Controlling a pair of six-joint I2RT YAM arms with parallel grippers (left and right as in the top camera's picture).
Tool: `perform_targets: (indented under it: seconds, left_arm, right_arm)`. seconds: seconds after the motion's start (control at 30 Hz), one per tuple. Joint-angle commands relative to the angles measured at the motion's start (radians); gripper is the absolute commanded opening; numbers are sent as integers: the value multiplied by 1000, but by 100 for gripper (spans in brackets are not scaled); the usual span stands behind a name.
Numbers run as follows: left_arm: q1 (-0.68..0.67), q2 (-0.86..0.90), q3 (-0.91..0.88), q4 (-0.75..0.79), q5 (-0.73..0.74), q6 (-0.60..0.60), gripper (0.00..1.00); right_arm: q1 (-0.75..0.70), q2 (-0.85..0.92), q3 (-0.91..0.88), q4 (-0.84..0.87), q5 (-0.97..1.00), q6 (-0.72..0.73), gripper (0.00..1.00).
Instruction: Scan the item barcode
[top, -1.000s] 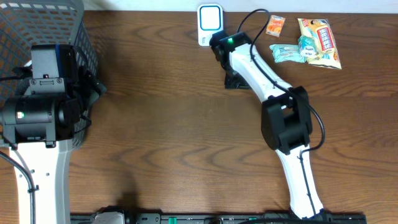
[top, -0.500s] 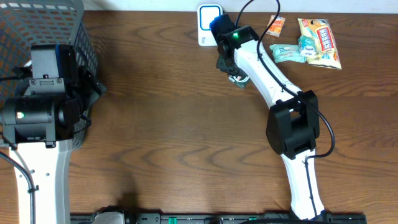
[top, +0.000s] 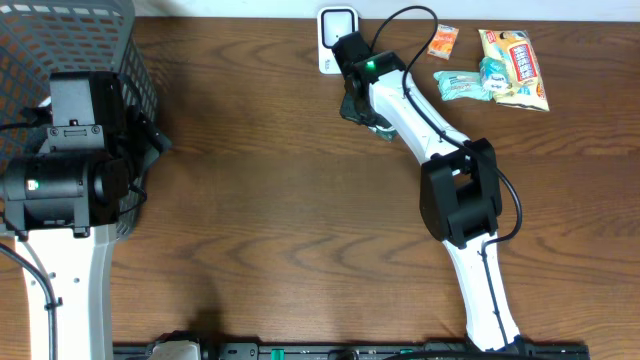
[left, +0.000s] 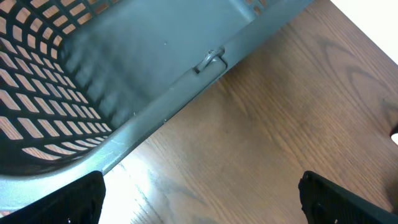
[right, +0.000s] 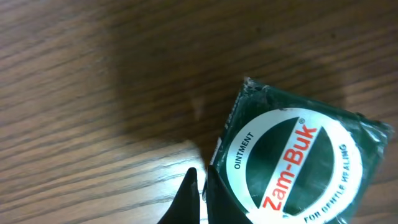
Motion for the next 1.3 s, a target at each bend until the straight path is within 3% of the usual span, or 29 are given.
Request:
perform_targets:
  seconds: [0.0, 0.43, 0.8, 0.93, 1.13, 1.27]
  left_arm:
    - [7, 0, 5, -3, -10, -5, 98]
    - [7, 0, 5, -3, -10, -5, 98]
    - [7, 0, 5, -3, -10, -5, 98]
    - [7, 0, 5, -3, -10, -5, 97]
    - [7, 0, 5, -3, -10, -5, 98]
    - [7, 0, 5, -3, -10, -5, 97]
  right_arm:
    - [3, 33, -2, -10, 12, -84, 1]
    - [-39, 6, -2, -227, 23, -147, 1]
    - [-101, -125, -2, -463, 313, -148, 1]
    - [-109, -157, -2, -421, 221, -153, 1]
    - [-103, -148, -2, -257, -201, -457, 4]
    - [-87, -118, -2, -216, -260, -488, 8]
